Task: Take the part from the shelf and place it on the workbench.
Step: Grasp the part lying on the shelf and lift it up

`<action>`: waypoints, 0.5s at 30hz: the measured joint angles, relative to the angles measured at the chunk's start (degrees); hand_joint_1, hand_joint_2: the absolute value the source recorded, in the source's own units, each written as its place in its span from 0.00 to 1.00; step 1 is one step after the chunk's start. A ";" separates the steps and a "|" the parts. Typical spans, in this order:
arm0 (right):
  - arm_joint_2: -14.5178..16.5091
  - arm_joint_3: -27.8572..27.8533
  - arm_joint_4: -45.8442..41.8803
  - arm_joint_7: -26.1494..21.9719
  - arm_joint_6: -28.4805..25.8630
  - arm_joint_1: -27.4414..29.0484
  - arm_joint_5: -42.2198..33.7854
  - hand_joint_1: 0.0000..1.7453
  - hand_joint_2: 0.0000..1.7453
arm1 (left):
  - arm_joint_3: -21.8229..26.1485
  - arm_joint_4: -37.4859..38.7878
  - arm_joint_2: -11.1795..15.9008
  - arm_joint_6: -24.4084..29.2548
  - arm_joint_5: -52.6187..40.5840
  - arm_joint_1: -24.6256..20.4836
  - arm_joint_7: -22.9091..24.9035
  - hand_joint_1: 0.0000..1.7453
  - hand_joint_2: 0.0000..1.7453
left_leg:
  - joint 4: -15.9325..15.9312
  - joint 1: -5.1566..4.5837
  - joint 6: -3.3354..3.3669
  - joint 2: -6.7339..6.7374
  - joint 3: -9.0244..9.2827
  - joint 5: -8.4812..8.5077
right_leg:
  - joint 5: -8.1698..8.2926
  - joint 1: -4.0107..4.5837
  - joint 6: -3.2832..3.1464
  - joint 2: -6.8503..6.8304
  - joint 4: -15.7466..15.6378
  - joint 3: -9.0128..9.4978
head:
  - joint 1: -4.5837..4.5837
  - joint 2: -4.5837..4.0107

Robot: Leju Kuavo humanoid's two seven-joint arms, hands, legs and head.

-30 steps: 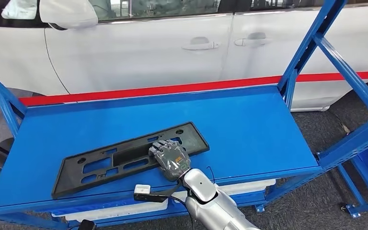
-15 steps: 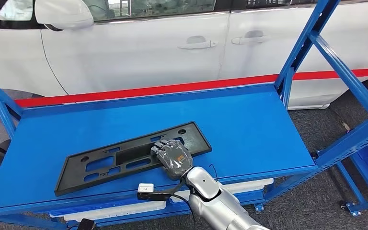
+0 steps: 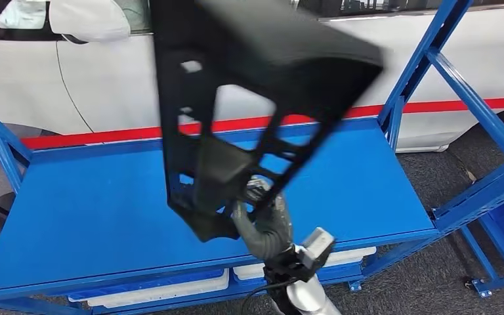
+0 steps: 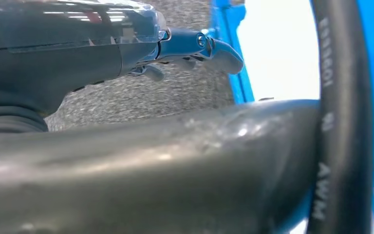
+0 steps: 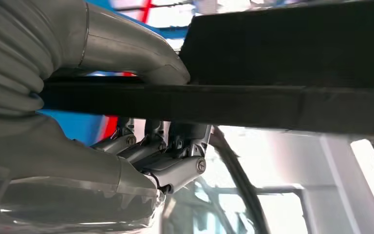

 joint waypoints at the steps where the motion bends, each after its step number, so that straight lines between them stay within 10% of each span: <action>1: -0.64 -0.39 -2.58 -0.23 0.12 0.99 -0.67 1.00 1.00 | 0.41 0.00 -0.04 0.00 0.07 0.13 -0.15 0.00 0.00 | -0.15 0.11 0.37 0.06 0.00 0.18 | -0.97 -0.09 0.30 -0.02 1.25 -0.54 | 0.00 0.00; 6: -2.86 -1.97 -8.53 0.26 -2.20 5.96 -1.39 1.00 1.00 | 2.49 0.00 -0.15 -0.58 1.40 0.87 -0.83 0.00 0.00 | -0.17 0.04 1.00 0.31 -0.13 0.23 | -7.28 -0.52 1.34 -0.21 15.34 -7.00 | 0.00 0.00; 11: -4.03 -2.97 -8.36 1.00 -2.54 9.22 -1.34 1.00 1.00 | 4.48 0.01 -0.85 -0.63 1.97 1.52 -0.34 0.00 0.00 | 0.01 -0.17 0.37 0.09 0.11 -0.09 | -0.55 -0.27 0.36 -0.26 0.93 0.31 | 0.00 0.00; 15: -4.61 -4.07 -7.54 0.62 -1.68 11.76 -1.38 1.00 1.00 | 5.45 0.05 -1.29 -0.34 1.49 1.72 0.70 0.00 0.00 | 0.08 -0.29 -0.83 0.01 0.06 -0.36 | -0.03 -0.18 -0.63 -0.37 -0.74 0.80 | -0.02 0.00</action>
